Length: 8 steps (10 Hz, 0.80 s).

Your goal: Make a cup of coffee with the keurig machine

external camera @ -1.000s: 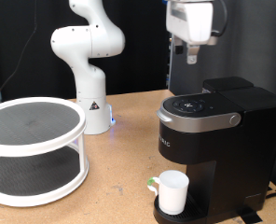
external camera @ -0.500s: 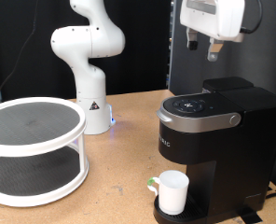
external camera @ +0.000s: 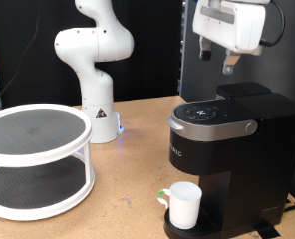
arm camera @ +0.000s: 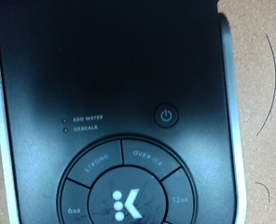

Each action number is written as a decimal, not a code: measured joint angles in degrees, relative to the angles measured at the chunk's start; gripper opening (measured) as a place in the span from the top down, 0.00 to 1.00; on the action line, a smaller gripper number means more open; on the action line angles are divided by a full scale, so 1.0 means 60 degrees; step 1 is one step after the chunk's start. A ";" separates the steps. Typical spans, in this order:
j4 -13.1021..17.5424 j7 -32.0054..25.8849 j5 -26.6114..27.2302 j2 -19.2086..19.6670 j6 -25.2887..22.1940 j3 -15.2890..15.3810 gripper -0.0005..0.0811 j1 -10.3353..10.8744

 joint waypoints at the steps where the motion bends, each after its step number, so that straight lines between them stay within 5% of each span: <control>1: -0.0042 0.0011 -0.0131 0.0088 0.0000 0.0012 0.00 0.0000; 4: -0.0388 0.0164 -0.0254 0.0243 0.0629 0.0015 0.00 -0.0004; 5: -0.0603 0.0232 -0.0261 0.0235 0.1056 0.0010 0.11 -0.0008; 6: -0.0844 0.0244 -0.0261 0.0205 0.1452 0.0002 0.34 -0.0017; 7: -0.1089 0.0244 -0.0261 0.0147 0.1726 0.0000 0.34 -0.0030; 8: -0.1345 0.0244 -0.0261 0.0078 0.2013 -0.0001 0.51 -0.0034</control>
